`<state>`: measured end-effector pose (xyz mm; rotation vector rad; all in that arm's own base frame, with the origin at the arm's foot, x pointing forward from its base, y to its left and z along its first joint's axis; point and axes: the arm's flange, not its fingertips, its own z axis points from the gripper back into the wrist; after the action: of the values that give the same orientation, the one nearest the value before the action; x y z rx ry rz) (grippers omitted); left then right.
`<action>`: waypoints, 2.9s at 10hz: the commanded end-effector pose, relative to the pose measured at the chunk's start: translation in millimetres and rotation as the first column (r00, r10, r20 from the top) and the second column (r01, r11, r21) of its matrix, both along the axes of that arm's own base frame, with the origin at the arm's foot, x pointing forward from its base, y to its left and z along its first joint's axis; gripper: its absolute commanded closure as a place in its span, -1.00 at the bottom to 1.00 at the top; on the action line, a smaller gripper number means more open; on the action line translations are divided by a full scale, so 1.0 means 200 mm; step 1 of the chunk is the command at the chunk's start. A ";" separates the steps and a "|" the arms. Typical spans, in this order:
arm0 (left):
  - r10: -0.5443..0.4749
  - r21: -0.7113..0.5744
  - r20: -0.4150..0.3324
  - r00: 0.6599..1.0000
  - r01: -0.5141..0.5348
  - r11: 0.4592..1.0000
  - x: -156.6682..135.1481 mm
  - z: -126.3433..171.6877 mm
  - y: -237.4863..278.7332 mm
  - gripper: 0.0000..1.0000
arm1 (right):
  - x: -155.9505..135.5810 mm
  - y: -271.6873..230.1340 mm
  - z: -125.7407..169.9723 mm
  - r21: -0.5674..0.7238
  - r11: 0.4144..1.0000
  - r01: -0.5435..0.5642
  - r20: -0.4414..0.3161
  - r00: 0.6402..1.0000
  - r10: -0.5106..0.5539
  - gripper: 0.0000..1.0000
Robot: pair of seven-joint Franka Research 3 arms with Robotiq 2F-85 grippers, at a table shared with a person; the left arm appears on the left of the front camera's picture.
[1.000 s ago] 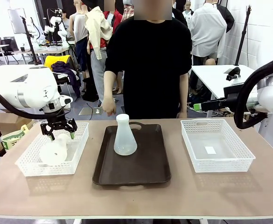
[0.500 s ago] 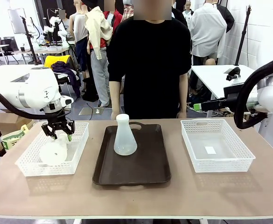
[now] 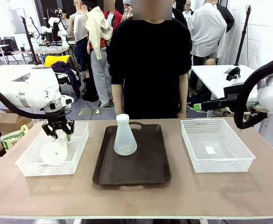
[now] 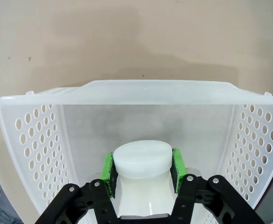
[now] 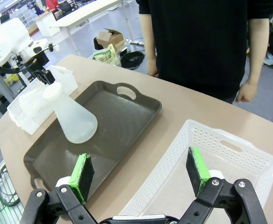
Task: Prepare the laboratory tools.
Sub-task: Pick up the Big flask that the person points to, then place the picked Big flask upright in the Handle tray as directed by the person.
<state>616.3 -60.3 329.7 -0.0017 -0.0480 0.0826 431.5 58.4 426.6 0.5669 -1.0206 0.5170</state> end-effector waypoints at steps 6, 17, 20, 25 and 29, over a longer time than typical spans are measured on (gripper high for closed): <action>0.000 0.000 0.000 1.000 0.000 1.000 0.00 0.00 0.00 1.00 | -0.01 0.00 0.00 0.001 1.000 0.005 -0.011 1.000 -0.005 -1.00; 0.000 0.000 0.000 1.000 0.000 1.000 0.00 0.00 0.00 1.00 | -0.01 0.00 0.00 0.001 1.000 0.005 -0.011 1.000 -0.005 -1.00; -0.008 -0.028 0.012 1.000 0.008 1.000 -0.09 0.18 -0.02 1.00 | -0.01 0.00 0.00 0.001 1.000 0.005 -0.011 1.000 -0.005 -1.00; -0.017 -0.067 0.087 0.996 0.023 0.998 -0.21 0.55 0.04 1.00 | -0.01 0.00 0.00 0.001 1.000 0.005 -0.011 1.000 -0.005 -1.00; -0.062 -0.118 0.146 0.987 0.080 0.990 -0.30 0.72 0.09 1.00 | -0.01 0.00 0.00 0.001 1.000 0.005 -0.011 1.000 -0.005 -1.00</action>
<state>567.5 -49.7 470.5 -0.1009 -0.1750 0.0447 431.5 58.3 426.6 0.5667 -1.0206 0.5168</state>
